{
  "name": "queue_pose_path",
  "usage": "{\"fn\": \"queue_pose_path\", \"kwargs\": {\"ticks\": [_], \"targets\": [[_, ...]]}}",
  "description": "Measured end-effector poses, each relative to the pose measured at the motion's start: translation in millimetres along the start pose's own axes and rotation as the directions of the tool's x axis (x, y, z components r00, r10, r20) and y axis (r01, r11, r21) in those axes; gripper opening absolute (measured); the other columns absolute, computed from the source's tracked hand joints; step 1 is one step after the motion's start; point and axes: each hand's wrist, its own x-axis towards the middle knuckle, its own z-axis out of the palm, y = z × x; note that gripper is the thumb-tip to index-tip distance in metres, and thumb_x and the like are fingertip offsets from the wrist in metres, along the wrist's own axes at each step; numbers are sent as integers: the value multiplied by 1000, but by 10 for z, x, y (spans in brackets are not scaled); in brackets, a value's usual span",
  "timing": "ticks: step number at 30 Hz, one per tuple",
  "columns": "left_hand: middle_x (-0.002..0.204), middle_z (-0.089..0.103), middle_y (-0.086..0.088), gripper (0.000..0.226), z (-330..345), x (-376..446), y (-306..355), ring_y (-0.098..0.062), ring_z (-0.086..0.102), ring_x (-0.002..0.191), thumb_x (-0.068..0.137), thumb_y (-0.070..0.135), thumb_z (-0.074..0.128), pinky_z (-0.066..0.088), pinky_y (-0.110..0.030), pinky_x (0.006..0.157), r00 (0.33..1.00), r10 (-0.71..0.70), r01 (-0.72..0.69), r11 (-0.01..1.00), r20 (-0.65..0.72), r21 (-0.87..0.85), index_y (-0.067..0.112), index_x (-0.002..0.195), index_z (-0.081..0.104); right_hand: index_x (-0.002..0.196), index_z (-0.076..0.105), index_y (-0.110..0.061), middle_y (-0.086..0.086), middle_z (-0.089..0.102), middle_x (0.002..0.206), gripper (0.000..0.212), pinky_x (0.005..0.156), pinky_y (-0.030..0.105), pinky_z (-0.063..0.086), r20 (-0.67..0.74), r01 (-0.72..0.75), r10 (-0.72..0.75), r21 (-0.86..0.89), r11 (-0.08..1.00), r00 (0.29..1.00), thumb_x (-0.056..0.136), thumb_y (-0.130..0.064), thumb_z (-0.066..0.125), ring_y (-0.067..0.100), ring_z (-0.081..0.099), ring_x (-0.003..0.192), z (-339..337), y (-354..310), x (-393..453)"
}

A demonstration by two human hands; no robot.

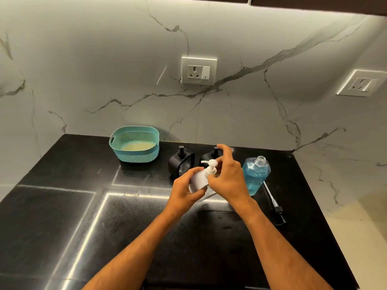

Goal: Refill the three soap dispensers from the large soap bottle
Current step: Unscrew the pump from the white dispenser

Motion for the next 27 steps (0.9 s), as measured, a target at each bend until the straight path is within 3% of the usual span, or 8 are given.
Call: {"fn": "queue_pose_path", "kwargs": {"ticks": [4, 9, 13, 16, 19, 22, 24, 27], "targets": [[131, 61, 27, 64, -5, -5, 1, 0, 61, 121, 83, 17, 83, 52, -20, 100, 1000, 8, -8, 1000, -7, -12, 42, 134, 52, 147, 41, -17, 1, 61, 114, 90, 94, 34, 54, 32, -30, 32, -71, 997, 999, 70, -24, 87, 18, 59, 107, 21, 39, 23], [131, 58, 29, 68, -19, 2, 9, 4, 58, 121, 84, 19, 83, 52, -17, 98, 1000, 12, -12, 1000, -8, 6, 50, 132, 48, 107, 64, -14, 3, 67, 97, 40, 80, 41, 61, 32, 11, -8, -111, 994, 999, 72, -15, 83, 17, 63, 85, 31, 36, 19], [130, 60, 27, 65, -24, 6, -14, 1, 61, 120, 83, 21, 82, 53, -20, 98, 1000, 9, -9, 1000, -17, -4, 48, 132, 50, 123, 60, -17, 0, 61, 110, 62, 82, 28, 50, 104, 5, 11, -157, 988, 995, 67, -23, 87, 16, 59, 98, 12, 21, 49], [131, 59, 27, 69, -21, 7, -22, 2, 59, 122, 85, 14, 84, 52, -17, 99, 1000, 8, -7, 1000, -5, 5, 49, 132, 48, 105, 62, -16, -1, 64, 97, 42, 74, 24, 46, 72, -7, 24, -233, 973, 997, 75, -35, 86, 14, 59, 86, 35, 27, 68], [133, 58, 28, 68, -16, 12, -27, 2, 58, 124, 84, 19, 83, 52, -19, 101, 1000, 8, -8, 1000, 8, 8, 50, 133, 48, 96, 65, -13, 3, 66, 92, 28, 65, 16, 43, 87, 2, 18, -223, 975, 996, 75, -20, 81, 16, 60, 82, 23, 11, 78], [132, 60, 24, 64, -9, 17, -50, -2, 60, 123, 83, 24, 82, 55, -27, 101, 1000, 4, -4, 1000, 14, 4, 42, 135, 51, 122, 63, -15, 2, 65, 111, 58, 77, 16, 41, 199, -8, 40, -156, 988, 979, 68, -11, 83, 14, 58, 97, -26, -47, 87], [131, 63, 21, 62, -7, 21, -68, -4, 62, 121, 82, 24, 82, 56, -30, 100, 1000, 5, -5, 1000, 9, 1, 34, 137, 55, 131, 56, -19, -1, 61, 115, 71, 83, 21, 40, 206, 5, 38, -205, 979, 978, 67, -23, 87, 15, 56, 102, -17, -56, 92], [131, 64, 21, 62, -5, 26, -68, -3, 63, 120, 84, 17, 84, 55, -27, 100, 1000, 12, -12, 1000, 7, -6, 33, 137, 55, 115, 60, -20, -3, 63, 101, 53, 70, 14, 34, 147, 25, 18, -286, 958, 989, 73, -38, 87, 14, 59, 91, 13, -48, 104]]}}
